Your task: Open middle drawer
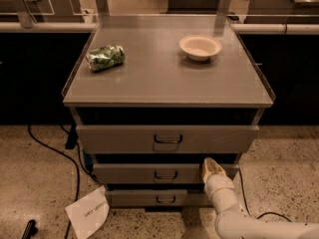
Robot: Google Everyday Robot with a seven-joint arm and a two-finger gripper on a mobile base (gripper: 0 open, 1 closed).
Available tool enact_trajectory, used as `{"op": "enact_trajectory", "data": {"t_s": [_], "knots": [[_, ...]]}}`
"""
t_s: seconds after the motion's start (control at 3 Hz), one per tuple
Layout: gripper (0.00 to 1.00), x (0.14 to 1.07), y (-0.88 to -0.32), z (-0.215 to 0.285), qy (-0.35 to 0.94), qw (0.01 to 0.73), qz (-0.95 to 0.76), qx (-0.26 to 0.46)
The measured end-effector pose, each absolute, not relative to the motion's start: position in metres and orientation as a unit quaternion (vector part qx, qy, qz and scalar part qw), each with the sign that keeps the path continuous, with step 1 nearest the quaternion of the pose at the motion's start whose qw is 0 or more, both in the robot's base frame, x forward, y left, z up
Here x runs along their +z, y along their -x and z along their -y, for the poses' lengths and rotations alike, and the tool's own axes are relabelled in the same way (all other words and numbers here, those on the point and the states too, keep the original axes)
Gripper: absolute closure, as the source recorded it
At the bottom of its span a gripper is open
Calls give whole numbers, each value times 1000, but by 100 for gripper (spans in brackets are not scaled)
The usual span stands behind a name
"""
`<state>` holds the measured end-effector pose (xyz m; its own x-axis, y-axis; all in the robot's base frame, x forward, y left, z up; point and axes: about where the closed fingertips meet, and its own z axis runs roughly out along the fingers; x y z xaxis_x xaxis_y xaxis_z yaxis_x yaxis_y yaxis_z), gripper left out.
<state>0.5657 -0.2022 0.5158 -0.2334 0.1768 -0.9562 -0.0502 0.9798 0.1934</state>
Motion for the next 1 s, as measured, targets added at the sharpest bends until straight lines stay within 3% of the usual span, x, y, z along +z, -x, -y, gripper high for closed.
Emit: {"op": "enact_trajectory", "data": {"t_s": [1.0], "knots": [[100,504,-600,219,-63,589,-803,56]]}}
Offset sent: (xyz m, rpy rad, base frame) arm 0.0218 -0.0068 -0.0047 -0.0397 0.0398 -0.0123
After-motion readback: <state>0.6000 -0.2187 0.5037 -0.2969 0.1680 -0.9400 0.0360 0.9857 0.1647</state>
